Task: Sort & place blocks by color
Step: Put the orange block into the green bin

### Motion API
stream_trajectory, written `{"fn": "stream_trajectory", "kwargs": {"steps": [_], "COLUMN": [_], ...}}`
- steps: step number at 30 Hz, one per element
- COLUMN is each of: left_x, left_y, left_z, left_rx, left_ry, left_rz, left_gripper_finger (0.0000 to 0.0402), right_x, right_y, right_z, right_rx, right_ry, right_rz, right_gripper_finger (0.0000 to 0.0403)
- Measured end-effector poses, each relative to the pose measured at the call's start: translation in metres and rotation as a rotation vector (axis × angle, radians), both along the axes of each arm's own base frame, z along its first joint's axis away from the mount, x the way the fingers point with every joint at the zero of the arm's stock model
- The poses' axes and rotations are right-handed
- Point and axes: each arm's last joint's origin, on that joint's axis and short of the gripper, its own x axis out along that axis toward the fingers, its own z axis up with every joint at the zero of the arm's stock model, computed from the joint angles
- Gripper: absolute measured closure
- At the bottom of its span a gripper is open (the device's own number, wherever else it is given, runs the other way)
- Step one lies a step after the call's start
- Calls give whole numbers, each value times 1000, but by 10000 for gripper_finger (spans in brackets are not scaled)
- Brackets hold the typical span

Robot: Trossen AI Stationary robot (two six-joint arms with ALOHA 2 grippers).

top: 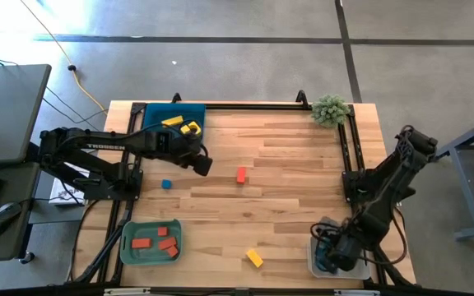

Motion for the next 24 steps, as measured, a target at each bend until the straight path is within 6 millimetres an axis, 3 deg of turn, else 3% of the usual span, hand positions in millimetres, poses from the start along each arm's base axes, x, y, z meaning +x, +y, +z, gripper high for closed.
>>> {"fn": "stream_trajectory", "kwargs": {"steps": [5,11,17,24], "left_x": [-10,-32,-56,-88], "left_y": [-2,-7,-13,-19], "left_z": [-5,1,18,38], "left_rx": [11,4,37,95], "left_ry": [128,239,224,164], "left_rz": [-72,-136,-176,-171], "left_gripper_finger": [232,232,232,232], "right_x": [20,46,75,111], "right_y": [-15,-40,-71,-101], "right_z": [15,19,21,34], "right_rx": [-55,-111,-153,-219], "right_ry": [-90,-157,-248,-523], "right_rz": [-117,-236,-283,-294], "right_gripper_finger": [203,203,203,203]}}
